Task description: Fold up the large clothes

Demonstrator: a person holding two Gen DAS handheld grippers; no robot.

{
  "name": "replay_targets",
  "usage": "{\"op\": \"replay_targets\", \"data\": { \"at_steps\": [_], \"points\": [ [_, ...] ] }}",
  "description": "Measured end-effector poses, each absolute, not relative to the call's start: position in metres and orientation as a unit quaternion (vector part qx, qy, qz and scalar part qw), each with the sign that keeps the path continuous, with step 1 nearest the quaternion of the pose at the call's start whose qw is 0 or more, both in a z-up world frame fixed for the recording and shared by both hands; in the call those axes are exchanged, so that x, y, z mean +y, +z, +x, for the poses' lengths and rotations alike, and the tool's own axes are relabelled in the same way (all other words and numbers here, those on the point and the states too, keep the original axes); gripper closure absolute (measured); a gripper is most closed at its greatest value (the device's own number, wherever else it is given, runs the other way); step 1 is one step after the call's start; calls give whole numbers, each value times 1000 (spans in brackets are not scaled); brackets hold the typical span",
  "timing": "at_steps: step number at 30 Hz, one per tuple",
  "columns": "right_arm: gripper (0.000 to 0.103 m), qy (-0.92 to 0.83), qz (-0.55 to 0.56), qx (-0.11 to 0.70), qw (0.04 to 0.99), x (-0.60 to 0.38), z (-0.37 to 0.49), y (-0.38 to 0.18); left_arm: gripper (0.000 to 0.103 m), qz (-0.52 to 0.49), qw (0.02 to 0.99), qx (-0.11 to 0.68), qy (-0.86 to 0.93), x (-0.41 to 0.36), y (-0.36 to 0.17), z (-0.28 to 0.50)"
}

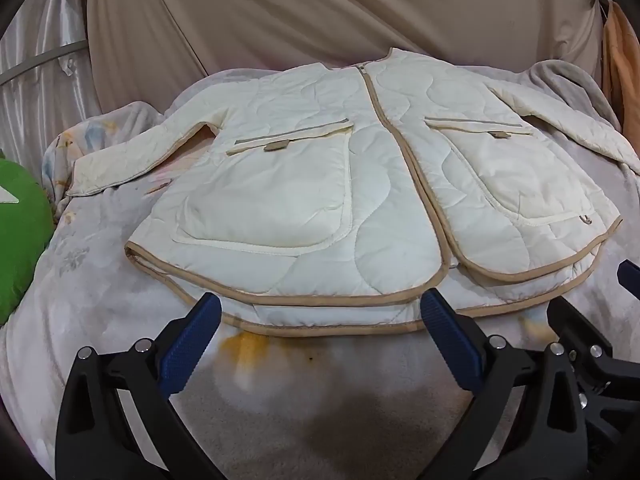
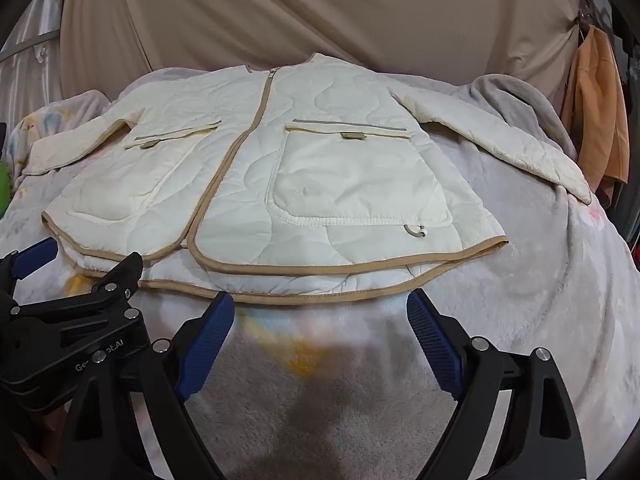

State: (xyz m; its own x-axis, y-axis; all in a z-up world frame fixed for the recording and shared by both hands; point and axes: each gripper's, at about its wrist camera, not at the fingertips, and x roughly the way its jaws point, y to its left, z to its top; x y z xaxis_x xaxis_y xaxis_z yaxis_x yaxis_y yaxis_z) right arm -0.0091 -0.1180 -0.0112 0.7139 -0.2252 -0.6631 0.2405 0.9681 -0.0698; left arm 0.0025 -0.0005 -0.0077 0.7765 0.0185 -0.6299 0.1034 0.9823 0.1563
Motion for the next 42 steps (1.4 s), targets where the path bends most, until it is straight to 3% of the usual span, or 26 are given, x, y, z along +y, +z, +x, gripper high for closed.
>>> {"op": "replay_targets", "data": {
  "at_steps": [42],
  "points": [
    [17,-135,2,347,928,-116,-15,-12,7,89,943,320,-17,1,-10,-2]
  ]
}}
